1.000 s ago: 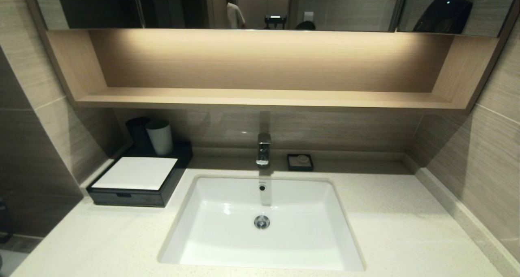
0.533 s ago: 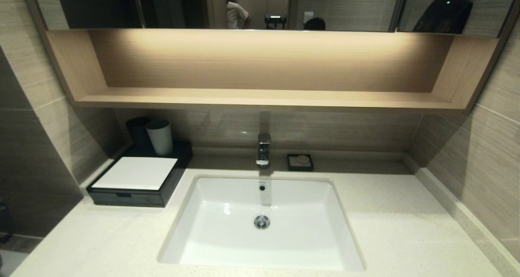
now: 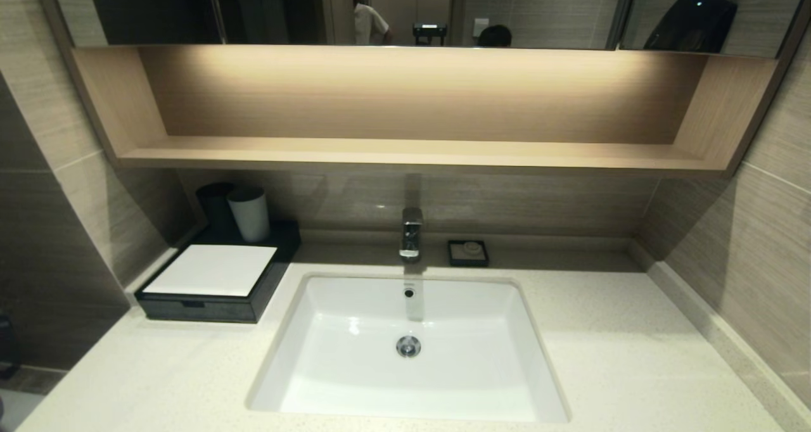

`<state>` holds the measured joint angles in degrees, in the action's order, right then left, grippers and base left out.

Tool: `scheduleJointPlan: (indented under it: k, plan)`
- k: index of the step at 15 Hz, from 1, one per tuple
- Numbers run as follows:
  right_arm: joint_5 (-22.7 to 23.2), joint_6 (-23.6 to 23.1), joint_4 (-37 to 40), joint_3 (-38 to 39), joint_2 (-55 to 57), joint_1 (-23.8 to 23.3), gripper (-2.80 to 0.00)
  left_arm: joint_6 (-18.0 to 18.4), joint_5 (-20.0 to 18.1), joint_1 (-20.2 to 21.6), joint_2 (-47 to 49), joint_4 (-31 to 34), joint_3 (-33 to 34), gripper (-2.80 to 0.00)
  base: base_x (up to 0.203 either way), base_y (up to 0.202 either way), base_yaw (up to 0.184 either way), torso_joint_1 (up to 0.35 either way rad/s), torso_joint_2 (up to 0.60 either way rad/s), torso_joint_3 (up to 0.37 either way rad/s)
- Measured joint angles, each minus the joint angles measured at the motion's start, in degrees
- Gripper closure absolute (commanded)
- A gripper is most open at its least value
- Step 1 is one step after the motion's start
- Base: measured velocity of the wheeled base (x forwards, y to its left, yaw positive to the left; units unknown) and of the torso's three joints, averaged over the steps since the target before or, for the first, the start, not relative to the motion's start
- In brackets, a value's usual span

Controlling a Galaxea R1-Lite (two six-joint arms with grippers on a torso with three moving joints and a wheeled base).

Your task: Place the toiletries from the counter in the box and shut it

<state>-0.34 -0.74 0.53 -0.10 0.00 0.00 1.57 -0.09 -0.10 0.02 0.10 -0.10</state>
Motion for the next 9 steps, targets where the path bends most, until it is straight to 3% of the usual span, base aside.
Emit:
scheduleJointPlan:
  k: [9]
  plan:
    - [0.0, 0.1, 0.0, 0.0, 0.0, 0.0, 0.00, 0.0, 0.0, 0.0, 0.0, 0.0, 0.0, 0.00, 0.000, 0.000, 0.000, 0.000, 0.00, 0.000]
